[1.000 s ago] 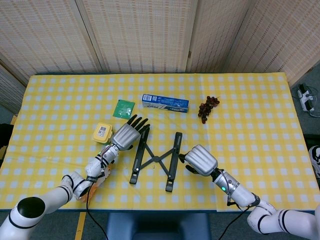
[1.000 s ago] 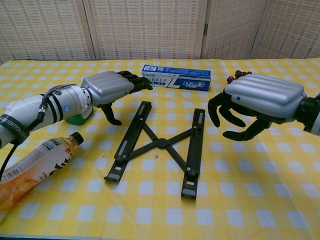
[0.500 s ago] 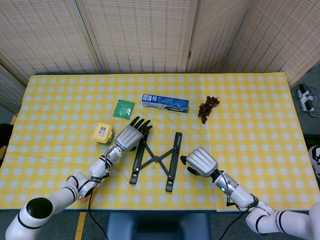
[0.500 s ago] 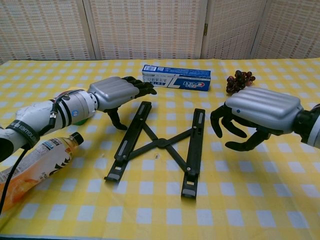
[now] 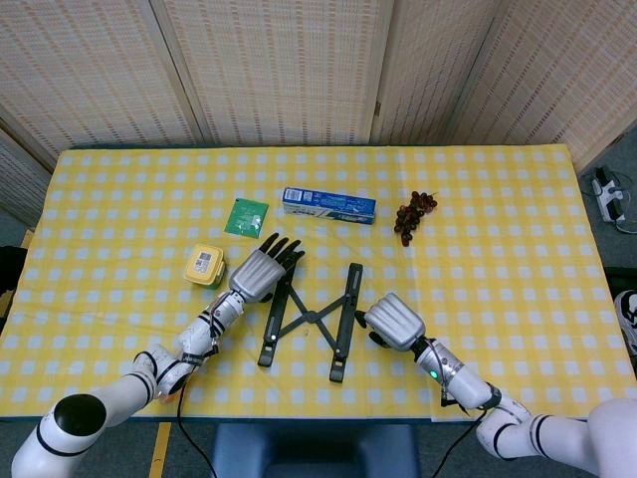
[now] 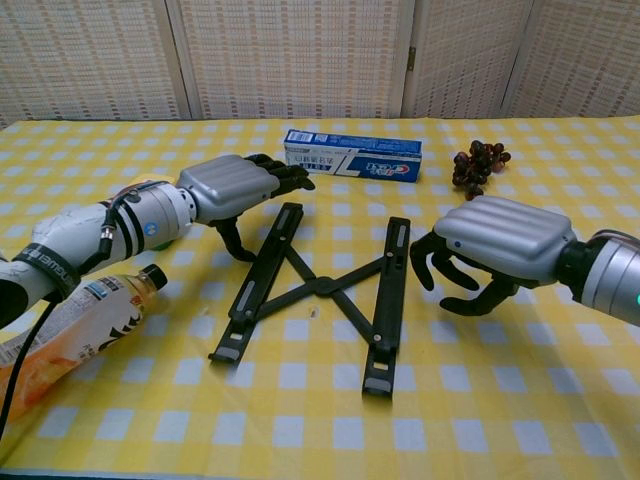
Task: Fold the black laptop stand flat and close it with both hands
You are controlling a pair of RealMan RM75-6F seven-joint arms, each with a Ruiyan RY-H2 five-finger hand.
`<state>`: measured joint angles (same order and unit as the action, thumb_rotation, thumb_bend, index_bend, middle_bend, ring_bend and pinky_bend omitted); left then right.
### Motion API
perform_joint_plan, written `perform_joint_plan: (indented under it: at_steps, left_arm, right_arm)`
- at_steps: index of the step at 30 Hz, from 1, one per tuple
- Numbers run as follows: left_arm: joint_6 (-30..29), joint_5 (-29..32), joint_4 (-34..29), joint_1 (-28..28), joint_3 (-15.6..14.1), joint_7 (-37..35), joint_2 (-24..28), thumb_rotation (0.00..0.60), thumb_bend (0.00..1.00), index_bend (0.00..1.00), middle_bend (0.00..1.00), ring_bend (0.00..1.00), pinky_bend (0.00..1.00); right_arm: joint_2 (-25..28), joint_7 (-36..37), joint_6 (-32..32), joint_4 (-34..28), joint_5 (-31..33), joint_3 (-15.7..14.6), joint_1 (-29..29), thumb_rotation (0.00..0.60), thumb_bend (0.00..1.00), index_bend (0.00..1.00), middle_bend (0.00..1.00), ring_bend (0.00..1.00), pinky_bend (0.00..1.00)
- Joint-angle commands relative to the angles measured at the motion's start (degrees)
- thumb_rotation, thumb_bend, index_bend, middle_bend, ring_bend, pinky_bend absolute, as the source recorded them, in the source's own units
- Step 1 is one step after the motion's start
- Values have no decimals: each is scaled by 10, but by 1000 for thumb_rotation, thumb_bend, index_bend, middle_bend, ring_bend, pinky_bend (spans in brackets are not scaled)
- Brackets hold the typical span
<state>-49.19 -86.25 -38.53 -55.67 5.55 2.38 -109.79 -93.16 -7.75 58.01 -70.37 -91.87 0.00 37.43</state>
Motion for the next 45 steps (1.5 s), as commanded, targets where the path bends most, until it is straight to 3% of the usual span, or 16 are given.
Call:
perform_joint_plan:
  at_steps: [1, 23, 45]
  left_arm:
    - [0, 1, 0, 0, 0, 1, 0, 600, 199, 0, 0, 0, 0]
    - [-1, 6, -13, 1, -5, -25, 0, 600, 199, 0, 0, 0, 0]
    - [3, 14, -59, -2, 1, -47, 0, 600, 199, 9, 0, 0, 0]
  right_arm:
    - [-15, 0, 0, 17, -1, 2, 4, 600, 364, 553, 795, 868, 757]
    - [-88, -12, 7, 110, -15, 3, 25, 600, 364, 553, 795, 868, 757]
    - [-134, -17, 23, 145, -23, 11, 43, 600, 364, 553, 795, 869, 757]
